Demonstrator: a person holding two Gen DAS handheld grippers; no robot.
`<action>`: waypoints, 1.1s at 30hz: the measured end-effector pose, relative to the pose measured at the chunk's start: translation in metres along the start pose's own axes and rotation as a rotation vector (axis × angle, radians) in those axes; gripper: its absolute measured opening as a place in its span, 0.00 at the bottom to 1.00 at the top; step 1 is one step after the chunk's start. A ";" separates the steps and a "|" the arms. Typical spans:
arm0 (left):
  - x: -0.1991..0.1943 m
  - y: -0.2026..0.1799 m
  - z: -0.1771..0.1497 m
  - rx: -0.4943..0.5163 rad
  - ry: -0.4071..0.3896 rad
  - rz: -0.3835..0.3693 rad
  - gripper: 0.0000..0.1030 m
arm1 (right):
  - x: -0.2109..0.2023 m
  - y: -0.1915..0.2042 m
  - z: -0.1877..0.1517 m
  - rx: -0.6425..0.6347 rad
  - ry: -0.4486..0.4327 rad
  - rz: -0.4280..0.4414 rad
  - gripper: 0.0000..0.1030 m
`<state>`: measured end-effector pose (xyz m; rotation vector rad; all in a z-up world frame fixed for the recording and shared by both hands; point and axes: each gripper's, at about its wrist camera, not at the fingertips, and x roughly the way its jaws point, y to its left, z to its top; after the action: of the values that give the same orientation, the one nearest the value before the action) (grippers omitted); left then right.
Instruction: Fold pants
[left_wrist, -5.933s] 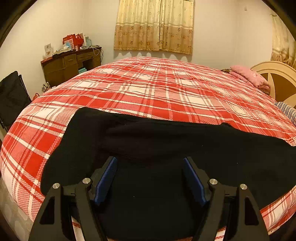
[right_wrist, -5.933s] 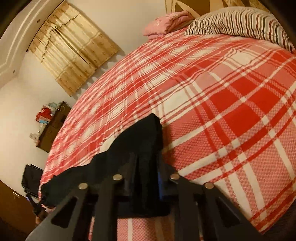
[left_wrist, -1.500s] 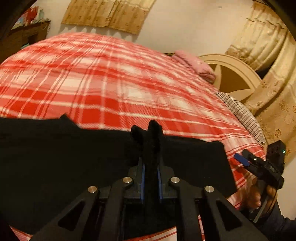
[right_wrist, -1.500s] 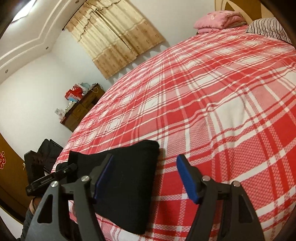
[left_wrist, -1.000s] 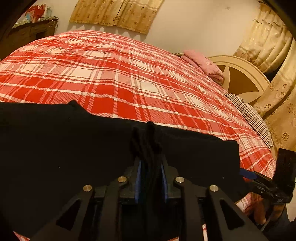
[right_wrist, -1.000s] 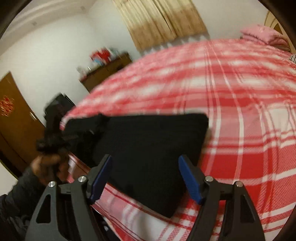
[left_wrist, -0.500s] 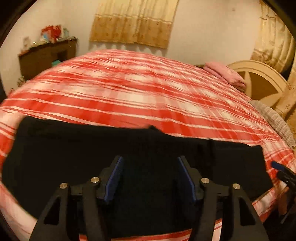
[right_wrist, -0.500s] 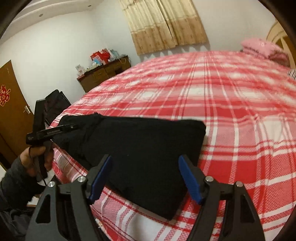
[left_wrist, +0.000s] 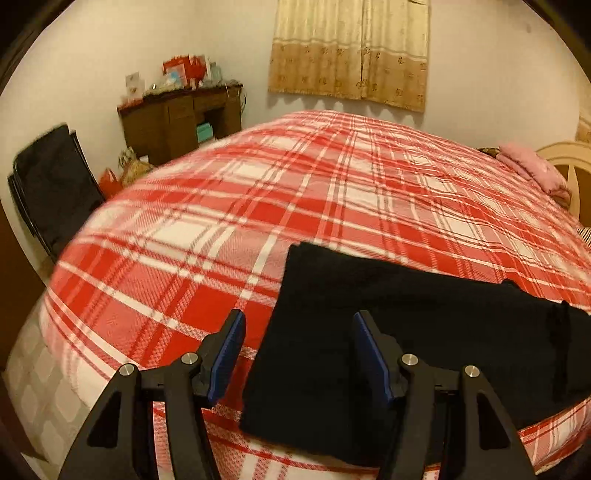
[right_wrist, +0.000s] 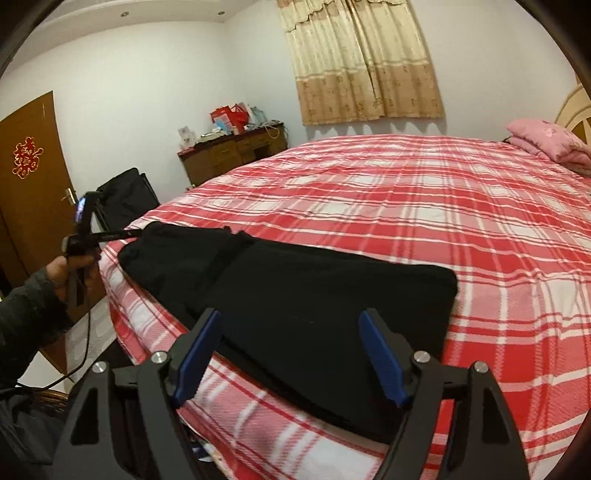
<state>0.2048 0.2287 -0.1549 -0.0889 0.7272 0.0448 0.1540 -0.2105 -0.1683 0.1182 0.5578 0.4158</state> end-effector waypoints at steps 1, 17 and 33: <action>0.005 0.002 -0.001 -0.010 0.008 -0.010 0.60 | 0.003 0.002 0.000 -0.002 0.006 0.000 0.78; 0.016 0.005 0.003 -0.047 0.056 -0.121 0.36 | 0.093 0.069 0.015 -0.048 0.165 0.083 0.78; 0.005 0.014 0.002 -0.174 0.039 -0.202 0.21 | 0.110 0.066 0.009 -0.059 0.194 0.059 0.78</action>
<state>0.2089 0.2432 -0.1575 -0.3299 0.7495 -0.0864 0.2200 -0.1046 -0.2002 0.0382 0.7340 0.5042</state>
